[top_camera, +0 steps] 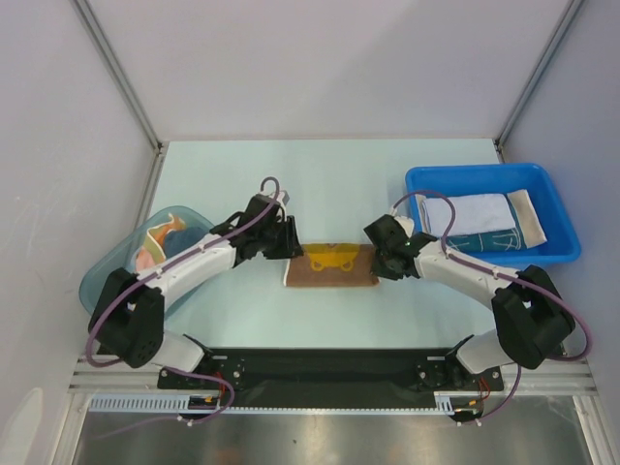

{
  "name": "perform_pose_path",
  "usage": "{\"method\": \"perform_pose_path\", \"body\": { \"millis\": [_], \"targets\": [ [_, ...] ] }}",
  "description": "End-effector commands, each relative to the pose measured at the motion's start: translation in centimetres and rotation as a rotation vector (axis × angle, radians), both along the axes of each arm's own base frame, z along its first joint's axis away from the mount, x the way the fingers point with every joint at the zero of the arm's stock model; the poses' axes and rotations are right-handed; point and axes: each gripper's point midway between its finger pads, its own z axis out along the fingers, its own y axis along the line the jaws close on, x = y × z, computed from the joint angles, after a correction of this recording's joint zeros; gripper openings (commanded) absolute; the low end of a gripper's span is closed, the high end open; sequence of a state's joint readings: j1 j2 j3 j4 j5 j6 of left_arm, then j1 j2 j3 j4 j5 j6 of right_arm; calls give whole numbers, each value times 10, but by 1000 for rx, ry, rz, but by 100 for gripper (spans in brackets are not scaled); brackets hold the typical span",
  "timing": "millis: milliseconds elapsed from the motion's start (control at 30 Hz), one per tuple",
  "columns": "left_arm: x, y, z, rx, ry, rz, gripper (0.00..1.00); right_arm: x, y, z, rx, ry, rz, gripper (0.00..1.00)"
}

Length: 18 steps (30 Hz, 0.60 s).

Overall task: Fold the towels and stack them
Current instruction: Fold the towel

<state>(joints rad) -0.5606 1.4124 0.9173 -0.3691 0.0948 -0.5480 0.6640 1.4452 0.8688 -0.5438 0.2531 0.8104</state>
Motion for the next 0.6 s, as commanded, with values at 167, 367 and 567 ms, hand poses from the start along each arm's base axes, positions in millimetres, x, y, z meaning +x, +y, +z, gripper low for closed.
{"method": "perform_pose_path", "body": {
  "millis": [167, 367, 567],
  "targets": [
    [11, -15, -43, 0, 64, -72, 42, 30, 25, 12, 26, -102, 176, 31],
    [18, 0, -64, 40, 91, -28, 43, 34, 5, -24, -62, -59, 188, 31],
    [34, 0, -23, 59, 43, -19, 48, 41, 7, 6, -75, -102, 226, 30]
  ]
}}
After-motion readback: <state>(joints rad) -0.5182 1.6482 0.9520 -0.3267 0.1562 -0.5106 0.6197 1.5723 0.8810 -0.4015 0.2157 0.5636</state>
